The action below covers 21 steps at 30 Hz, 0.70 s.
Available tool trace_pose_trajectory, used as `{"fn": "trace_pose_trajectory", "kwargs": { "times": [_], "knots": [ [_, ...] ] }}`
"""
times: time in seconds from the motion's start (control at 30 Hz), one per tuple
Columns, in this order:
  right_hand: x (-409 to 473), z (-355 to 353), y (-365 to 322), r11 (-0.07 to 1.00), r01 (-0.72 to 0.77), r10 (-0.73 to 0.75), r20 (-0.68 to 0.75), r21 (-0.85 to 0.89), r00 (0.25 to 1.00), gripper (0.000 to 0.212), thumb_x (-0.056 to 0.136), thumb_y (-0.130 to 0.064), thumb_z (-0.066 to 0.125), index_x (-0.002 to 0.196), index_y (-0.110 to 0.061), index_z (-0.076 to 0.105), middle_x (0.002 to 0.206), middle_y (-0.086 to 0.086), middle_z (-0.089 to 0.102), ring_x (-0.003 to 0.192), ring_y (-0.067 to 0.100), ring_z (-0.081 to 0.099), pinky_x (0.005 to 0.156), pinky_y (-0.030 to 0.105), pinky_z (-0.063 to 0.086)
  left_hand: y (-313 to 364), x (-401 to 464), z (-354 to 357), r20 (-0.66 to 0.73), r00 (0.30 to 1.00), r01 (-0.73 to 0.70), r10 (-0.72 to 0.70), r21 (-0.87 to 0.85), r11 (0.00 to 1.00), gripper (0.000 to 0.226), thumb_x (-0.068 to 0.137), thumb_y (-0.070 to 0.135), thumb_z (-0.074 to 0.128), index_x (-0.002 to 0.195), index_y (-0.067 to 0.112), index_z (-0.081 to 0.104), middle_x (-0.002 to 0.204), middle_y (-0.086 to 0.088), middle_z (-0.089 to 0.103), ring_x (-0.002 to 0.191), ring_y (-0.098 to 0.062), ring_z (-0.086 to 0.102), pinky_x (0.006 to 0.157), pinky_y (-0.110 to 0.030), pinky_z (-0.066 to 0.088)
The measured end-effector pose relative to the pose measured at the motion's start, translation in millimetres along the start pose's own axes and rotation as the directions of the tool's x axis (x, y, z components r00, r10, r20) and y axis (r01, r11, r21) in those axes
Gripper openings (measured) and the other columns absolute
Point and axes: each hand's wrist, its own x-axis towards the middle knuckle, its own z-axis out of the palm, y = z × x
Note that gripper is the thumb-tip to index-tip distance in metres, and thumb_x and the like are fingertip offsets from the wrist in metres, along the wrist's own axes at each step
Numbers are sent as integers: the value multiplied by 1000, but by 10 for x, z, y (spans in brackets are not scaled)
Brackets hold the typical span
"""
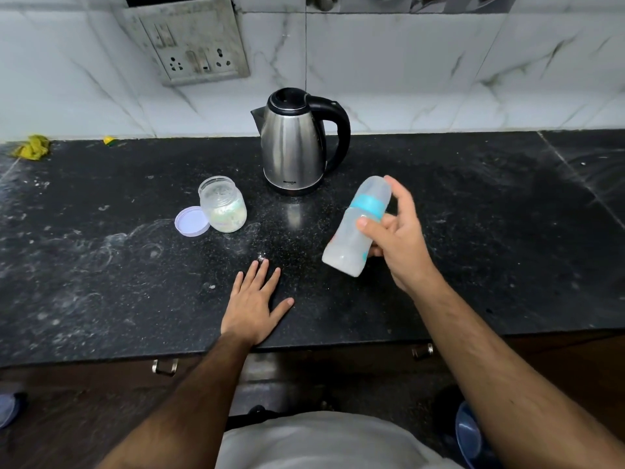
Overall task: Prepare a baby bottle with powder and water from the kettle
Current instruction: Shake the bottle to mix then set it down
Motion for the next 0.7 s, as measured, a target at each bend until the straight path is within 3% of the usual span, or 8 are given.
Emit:
{"fn": "trace_pose_trajectory", "kwargs": {
  "times": [0.13, 0.27, 0.3, 0.43, 0.6, 0.7],
  "knots": [
    [49, 6, -80, 989, 59, -34, -179, 138, 983, 74, 85, -23, 66, 147, -29, 27, 93, -4, 73, 86, 17, 72, 59, 32, 57, 7, -5, -15, 8, 1000, 2, -2, 0, 1000, 82, 89, 75, 18, 156, 27, 23, 166, 0, 7, 153, -16, -3, 124, -41, -1],
    [-52, 100, -77, 999, 3, -5, 41, 33, 999, 76, 80, -18, 69, 146, -27, 31, 85, -3, 73, 74, 11, 69, 53, 23, 52, 3, -6, -6, 3, 1000, 8, -8, -15, 1000, 76, 93, 70, 31, 155, 27, 25, 166, 0, 9, 153, -16, -2, 124, -41, -1],
    [-61, 104, -90, 999, 13, -15, 38, 44, 999, 75, 81, -17, 68, 146, -25, 30, 85, -4, 74, 74, 10, 70, 53, 23, 53, 1, -6, -4, 5, 1000, 8, -8, -13, 1000, 76, 93, 70, 31, 155, 27, 24, 166, 0, 9, 153, -16, -2, 124, -41, -1],
    [12, 78, -156, 981, 70, -28, -227, 180, 974, 69, 87, -24, 63, 146, -25, 29, 88, -17, 73, 84, 12, 72, 61, 33, 57, -3, -5, -4, 10, 1000, 5, -5, -5, 1000, 78, 92, 72, 26, 156, 28, 23, 166, 0, 7, 153, -16, -3, 124, -41, -1],
    [-163, 175, -83, 1000, -17, 17, 35, -1, 999, 78, 82, -16, 68, 148, -26, 28, 94, 5, 72, 74, 10, 70, 52, 21, 52, -5, 0, -8, 11, 1000, 10, -10, -14, 1000, 82, 88, 75, 18, 155, 28, 23, 166, 1, 7, 153, -15, -4, 124, -40, -2],
    [-154, 151, -69, 992, 35, -16, -155, 117, 988, 74, 85, -16, 65, 148, -23, 26, 97, 2, 71, 79, 12, 71, 56, 24, 54, -9, -6, -1, 4, 1000, 10, -10, -13, 1000, 83, 88, 75, 17, 155, 28, 23, 166, 1, 8, 153, -15, -3, 124, -40, -1]
  ]
}}
